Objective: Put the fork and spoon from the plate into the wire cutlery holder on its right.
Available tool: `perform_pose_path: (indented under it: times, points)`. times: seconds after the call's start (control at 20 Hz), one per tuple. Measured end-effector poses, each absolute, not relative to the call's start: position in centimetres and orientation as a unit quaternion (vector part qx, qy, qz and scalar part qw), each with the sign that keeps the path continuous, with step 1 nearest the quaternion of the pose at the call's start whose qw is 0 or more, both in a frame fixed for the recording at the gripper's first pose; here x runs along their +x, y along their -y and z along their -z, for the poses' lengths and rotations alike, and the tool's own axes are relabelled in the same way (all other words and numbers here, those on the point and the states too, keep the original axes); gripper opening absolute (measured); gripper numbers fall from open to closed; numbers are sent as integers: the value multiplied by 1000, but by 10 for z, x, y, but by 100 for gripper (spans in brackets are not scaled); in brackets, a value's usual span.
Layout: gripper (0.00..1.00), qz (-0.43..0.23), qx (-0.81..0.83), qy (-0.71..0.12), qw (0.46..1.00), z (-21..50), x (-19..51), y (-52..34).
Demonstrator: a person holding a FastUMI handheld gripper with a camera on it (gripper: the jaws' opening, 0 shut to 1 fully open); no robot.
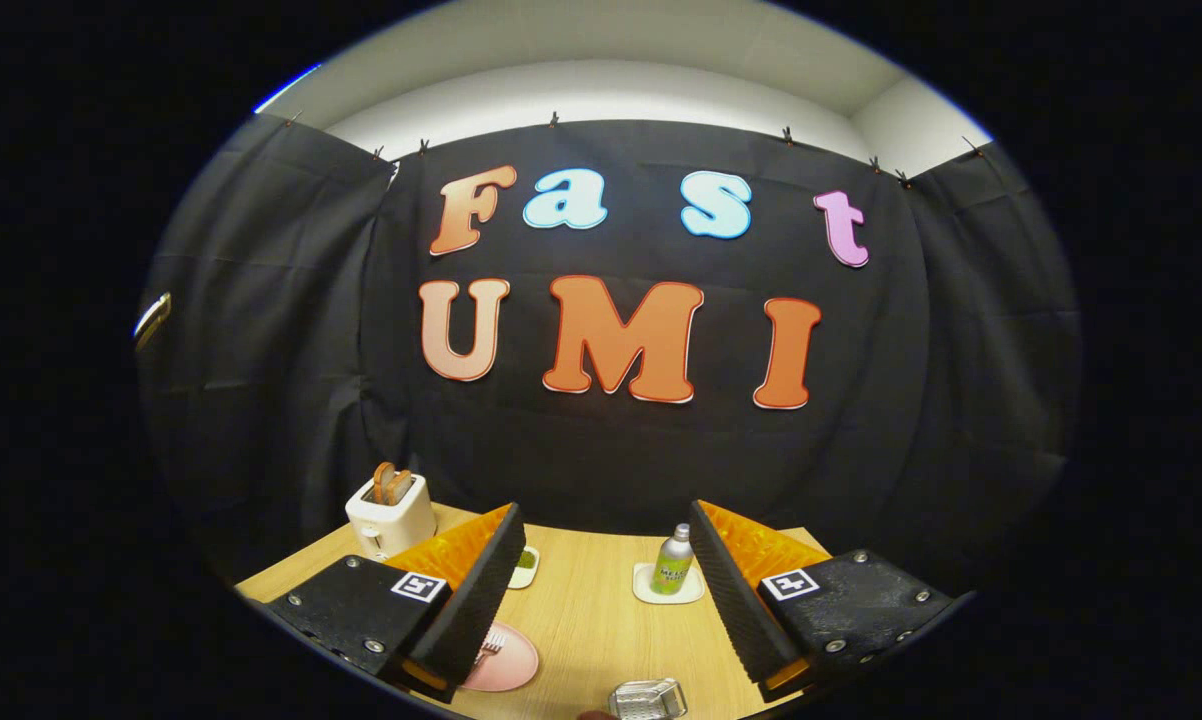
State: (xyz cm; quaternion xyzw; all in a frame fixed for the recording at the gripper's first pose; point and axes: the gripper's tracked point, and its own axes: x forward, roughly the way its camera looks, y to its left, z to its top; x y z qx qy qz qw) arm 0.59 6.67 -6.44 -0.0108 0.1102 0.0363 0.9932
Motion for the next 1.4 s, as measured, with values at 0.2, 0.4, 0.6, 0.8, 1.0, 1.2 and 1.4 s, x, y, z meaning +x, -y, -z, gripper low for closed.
perform_pose_path:
  times: [0.2,0.4,0.6,0.8,1.0,1.2,1.4]
  points:
    - [99,-59,-10,-178,982,105,6,-101]
    - [99,-80,-1,-282,956,165,-3,-134]
    - [99,-101,7,-384,918,223,-16,-162]
    - [98,-110,-15,-476,873,276,-33,-182]
    - [93,-124,-29,-536,835,322,-43,-202]
    - [82,-131,-36,-592,794,361,-54,-217]
    - [67,-124,-58,-629,765,390,-60,-218]
